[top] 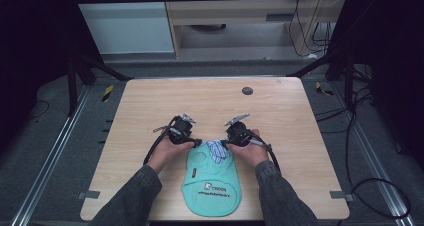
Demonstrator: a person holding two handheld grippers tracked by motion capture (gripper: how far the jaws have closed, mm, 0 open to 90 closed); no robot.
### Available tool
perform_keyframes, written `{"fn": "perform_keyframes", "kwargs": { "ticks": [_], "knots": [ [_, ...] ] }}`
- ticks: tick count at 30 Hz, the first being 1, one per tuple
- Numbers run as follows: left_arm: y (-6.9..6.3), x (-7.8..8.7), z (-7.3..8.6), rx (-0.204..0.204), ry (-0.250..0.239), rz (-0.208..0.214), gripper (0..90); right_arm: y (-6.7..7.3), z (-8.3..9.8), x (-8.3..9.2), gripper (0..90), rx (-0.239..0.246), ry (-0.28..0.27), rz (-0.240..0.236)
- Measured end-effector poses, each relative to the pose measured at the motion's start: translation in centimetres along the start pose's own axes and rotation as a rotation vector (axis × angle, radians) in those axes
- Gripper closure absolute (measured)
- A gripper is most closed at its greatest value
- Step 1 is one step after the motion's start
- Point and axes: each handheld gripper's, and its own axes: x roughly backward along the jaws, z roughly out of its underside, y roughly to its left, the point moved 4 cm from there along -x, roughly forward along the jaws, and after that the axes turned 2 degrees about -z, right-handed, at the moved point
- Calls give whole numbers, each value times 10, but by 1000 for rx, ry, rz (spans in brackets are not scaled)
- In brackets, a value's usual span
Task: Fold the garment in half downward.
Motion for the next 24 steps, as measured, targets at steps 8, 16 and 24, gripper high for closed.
{"fn": "perform_keyframes", "kwargs": {
  "ticks": [8, 16, 24],
  "knots": [
    [-5, 1, 3, -13, -22, 52, 532, 2, 0, 0, 713, 17, 15, -28],
    [-12, 4, 6, -3, -28, 110, 815, 7, 0, 2, 832, 38, 29, -42],
    [-13, 31, -9, -51, -87, 98, 852, 12, -8, 27, 833, 90, -25, -44]
  ]
}}
